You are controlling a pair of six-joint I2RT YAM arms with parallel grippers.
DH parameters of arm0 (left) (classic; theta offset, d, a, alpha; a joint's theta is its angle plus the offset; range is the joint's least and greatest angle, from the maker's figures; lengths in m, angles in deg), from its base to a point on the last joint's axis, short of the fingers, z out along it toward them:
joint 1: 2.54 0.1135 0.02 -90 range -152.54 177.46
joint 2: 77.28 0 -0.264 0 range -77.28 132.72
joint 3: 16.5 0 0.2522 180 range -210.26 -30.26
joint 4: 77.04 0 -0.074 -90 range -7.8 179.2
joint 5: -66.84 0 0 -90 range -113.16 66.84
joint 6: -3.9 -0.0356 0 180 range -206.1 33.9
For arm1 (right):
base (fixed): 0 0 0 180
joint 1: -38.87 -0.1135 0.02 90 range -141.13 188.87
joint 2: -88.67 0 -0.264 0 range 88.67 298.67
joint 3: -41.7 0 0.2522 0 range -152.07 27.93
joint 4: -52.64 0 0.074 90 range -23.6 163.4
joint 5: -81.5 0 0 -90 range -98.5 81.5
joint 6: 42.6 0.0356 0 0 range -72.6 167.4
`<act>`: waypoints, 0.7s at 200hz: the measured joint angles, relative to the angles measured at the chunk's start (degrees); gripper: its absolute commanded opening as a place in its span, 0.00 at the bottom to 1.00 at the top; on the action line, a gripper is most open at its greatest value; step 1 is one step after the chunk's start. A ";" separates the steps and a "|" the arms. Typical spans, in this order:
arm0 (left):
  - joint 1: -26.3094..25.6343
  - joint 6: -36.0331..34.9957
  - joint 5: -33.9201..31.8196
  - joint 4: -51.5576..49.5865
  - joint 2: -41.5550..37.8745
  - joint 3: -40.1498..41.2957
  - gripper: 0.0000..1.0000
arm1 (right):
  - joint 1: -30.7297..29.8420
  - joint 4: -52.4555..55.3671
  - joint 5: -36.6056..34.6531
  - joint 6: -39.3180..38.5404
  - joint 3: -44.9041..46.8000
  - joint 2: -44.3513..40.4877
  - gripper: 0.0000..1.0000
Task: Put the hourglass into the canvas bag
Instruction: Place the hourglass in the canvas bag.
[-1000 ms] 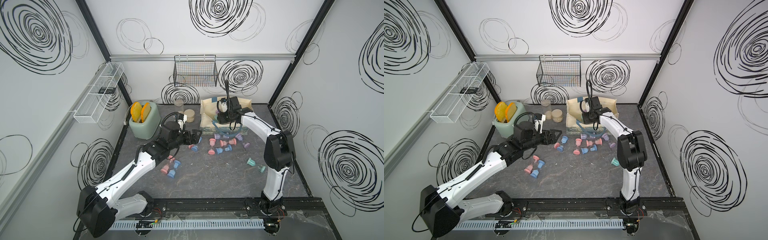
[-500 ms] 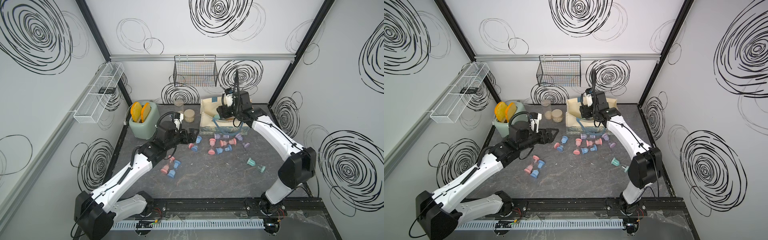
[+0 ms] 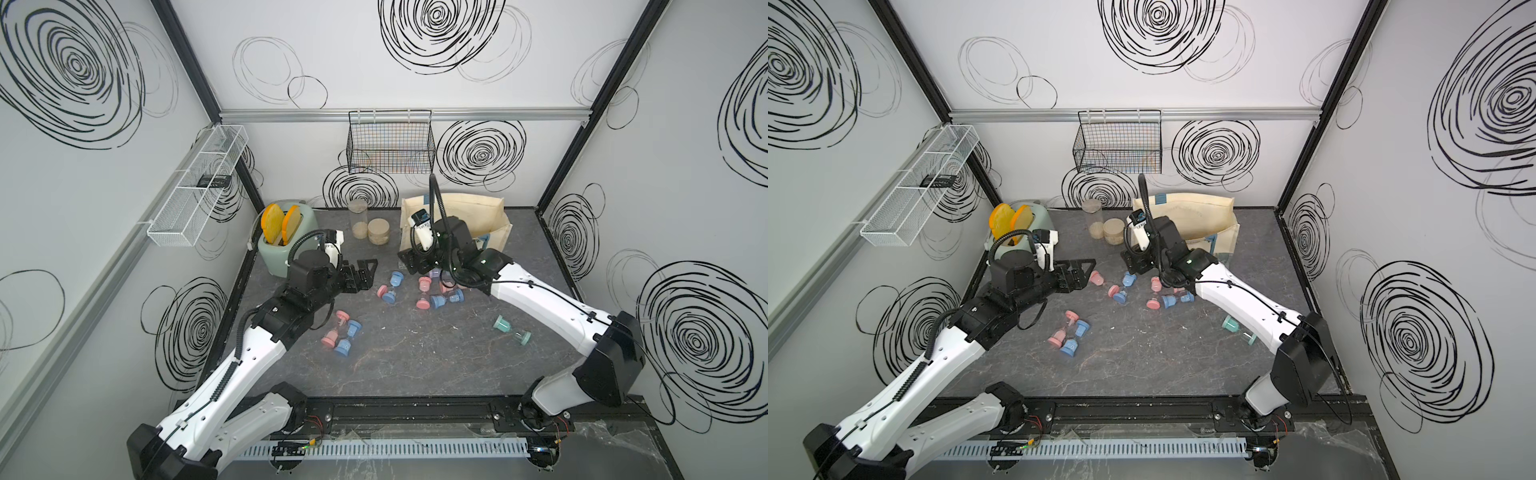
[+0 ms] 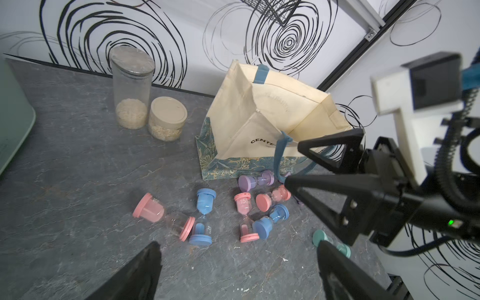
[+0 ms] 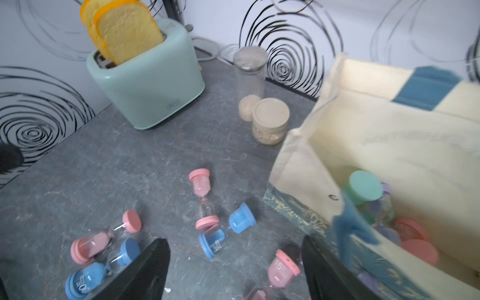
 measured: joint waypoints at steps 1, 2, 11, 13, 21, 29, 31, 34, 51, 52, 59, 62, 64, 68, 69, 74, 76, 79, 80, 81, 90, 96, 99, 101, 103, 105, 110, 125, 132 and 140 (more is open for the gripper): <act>0.00 0.00 -0.04 -0.07 -0.09 0.04 0.96 | -0.13 -0.04 -0.04 0.00 0.22 -0.02 0.84; 0.02 0.00 -0.09 -0.15 -0.17 0.07 0.96 | -0.24 -0.13 -0.07 0.02 0.39 -0.02 0.84; 0.13 -0.24 -0.70 -0.79 -1.40 0.66 0.96 | -1.57 -1.40 -0.09 0.48 2.86 -0.13 0.84; 0.15 -0.28 -0.87 -0.94 -1.62 0.76 0.96 | -1.79 -1.77 -0.11 0.61 3.45 -0.15 0.84; 0.26 -0.39 -1.38 -1.68 -2.49 1.11 0.96 | -2.56 -2.99 -0.07 1.01 5.51 -0.15 0.84; 0.31 -0.46 -1.95 -2.29 -3.30 1.49 0.96 | -3.23 -4.13 -0.04 1.51 7.54 -0.09 0.84; 0.35 -0.46 -2.03 -2.45 -3.48 1.57 0.96 | -3.32 -4.33 -0.07 1.57 7.87 -0.04 0.84; 0.39 -0.48 -2.16 -2.62 -3.74 1.70 0.96 | -3.56 -4.74 -0.07 1.77 8.50 0.00 0.84; 0.52 -0.57 -2.93 -3.21 -5.01 2.99 0.96 | -4.70 -7.34 0.04 2.78 11.32 0.72 0.84; 0.52 -0.57 -2.95 -3.21 -5.07 3.06 0.96 | -4.74 -7.50 0.04 2.84 11.41 0.76 0.84; 0.57 -0.57 -3.26 -3.32 -5.44 3.78 0.96 | -5.07 -8.68 0.11 3.19 12.20 1.33 0.84; 0.57 -0.57 -3.39 -3.43 -5.57 4.04 0.96 | -5.16 -9.22 0.15 3.30 12.48 1.64 0.84; 0.57 -0.55 -3.48 -3.52 -5.62 4.24 0.96 | -5.22 -9.44 0.24 3.45 12.59 1.81 0.84; 0.61 -0.55 -3.63 -3.63 -5.75 4.55 0.96 | -5.35 -9.94 0.31 3.67 12.83 2.27 0.84; 0.61 -0.55 -3.65 -3.67 -5.77 4.68 0.96 | -5.35 -10.05 0.33 3.72 12.85 2.34 0.84; 0.66 -0.52 -3.78 -3.78 -5.88 5.07 0.96 | -5.46 -10.56 0.42 4.17 12.96 3.06 0.84; 0.68 -0.52 -3.85 -3.85 -5.88 5.22 0.96 | -5.49 -10.71 0.37 4.35 12.96 3.39 0.84; 0.68 -0.50 -3.93 -3.91 -5.95 5.46 0.96 | -5.55 -10.88 0.37 4.59 12.92 3.87 0.84; 0.68 -0.50 -3.93 -3.91 -5.95 5.53 0.96 | -5.57 -10.93 0.37 4.63 12.90 3.96 0.84; 0.68 -0.50 -4.00 -3.91 -5.97 5.64 0.96 | -5.60 -11.02 0.33 4.74 12.87 4.17 0.84; 0.68 -0.44 -4.17 -3.91 -6.12 6.34 0.96 | -5.73 -10.97 0.02 6.05 12.41 5.86 0.84; 0.70 -0.37 -4.31 -3.89 -6.32 6.95 0.96 | -5.73 -10.86 -0.26 6.91 12.00 7.02 0.84; 0.72 -0.37 -4.33 -3.87 -6.38 7.21 0.96 | -5.75 -10.75 -0.46 7.41 11.76 7.65 0.84; 0.72 -0.35 -4.33 -3.87 -6.47 7.43 0.96 | -5.77 -10.71 -0.57 7.65 11.61 7.98 0.84; 0.74 -0.33 -4.37 -3.89 -6.54 7.63 0.96 | -5.79 -10.62 -0.79 8.09 11.41 8.48 0.84; 0.74 -0.33 -4.42 -3.89 -6.58 7.76 0.96 | -5.79 -10.51 -0.94 8.48 11.17 8.96 0.84; 0.79 -0.26 -4.52 -3.91 -6.69 8.20 0.96 | -5.81 -10.36 -1.29 9.29 10.73 9.92 0.84; 0.92 0.04 -4.81 -3.93 -6.80 8.96 0.96 | -6.05 -10.27 -2.23 11.78 9.77 12.55 0.84; 0.94 0.20 -4.92 -3.91 -6.88 9.25 0.96 | -6.16 -10.36 -2.69 12.85 9.64 13.40 0.84; 0.94 0.35 -4.98 -3.87 -7.04 9.60 0.96 | -6.16 -10.36 -3.19 13.90 9.64 14.10 0.84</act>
